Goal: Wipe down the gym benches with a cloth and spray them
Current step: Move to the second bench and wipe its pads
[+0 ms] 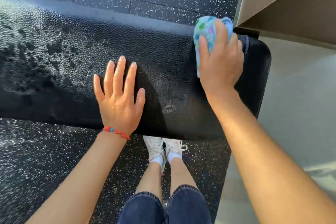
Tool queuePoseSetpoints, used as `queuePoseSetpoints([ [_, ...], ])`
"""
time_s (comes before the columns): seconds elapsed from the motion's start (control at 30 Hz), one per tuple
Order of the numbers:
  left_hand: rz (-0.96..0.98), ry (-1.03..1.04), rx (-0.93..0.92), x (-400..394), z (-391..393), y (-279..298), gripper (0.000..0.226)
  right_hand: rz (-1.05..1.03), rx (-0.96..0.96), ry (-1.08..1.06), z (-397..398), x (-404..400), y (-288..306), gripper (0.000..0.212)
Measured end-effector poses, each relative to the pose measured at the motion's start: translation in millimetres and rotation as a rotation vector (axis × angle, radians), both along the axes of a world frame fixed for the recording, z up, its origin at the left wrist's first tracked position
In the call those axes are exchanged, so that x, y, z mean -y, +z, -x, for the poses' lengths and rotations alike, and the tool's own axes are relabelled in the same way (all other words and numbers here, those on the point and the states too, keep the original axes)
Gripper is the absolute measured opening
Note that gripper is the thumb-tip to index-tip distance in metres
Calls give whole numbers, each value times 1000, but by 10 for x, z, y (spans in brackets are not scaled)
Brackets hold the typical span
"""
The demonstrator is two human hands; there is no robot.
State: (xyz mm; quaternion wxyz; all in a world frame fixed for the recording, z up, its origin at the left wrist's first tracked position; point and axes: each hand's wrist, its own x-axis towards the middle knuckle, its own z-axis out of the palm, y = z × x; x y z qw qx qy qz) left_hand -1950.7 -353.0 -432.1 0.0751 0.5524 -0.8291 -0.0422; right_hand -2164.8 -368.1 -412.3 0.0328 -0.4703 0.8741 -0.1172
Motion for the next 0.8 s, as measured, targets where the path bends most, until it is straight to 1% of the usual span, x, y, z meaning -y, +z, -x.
queuePoseSetpoints([
  [0.07,11,-3,10,-18,5,-29,50,13,-20,10,-38,-83,-12,46],
  [0.13,17,-2,8,-16,7,-32,50,33,3,45,-217,-361,1,44],
  [0.23,13,-10,7,-3,10,-7,49,0,46,189,-593,-860,38,37],
  [0.3,2,-8,-1,-3,6,7,48,-18,68,254,-694,-1021,64,34],
  [0.4,2,-9,-13,16,17,20,48,-38,66,335,-603,-890,78,35],
  [0.47,12,-8,-36,18,7,13,47,-42,34,371,-521,-644,85,36],
  [0.63,38,17,-88,16,-1,17,43,47,-45,260,-510,274,22,39],
  [0.73,38,103,-127,0,-68,73,43,68,-76,245,-559,260,8,40],
  [0.8,37,159,-129,10,-174,121,43,92,-71,330,-641,30,7,37],
])
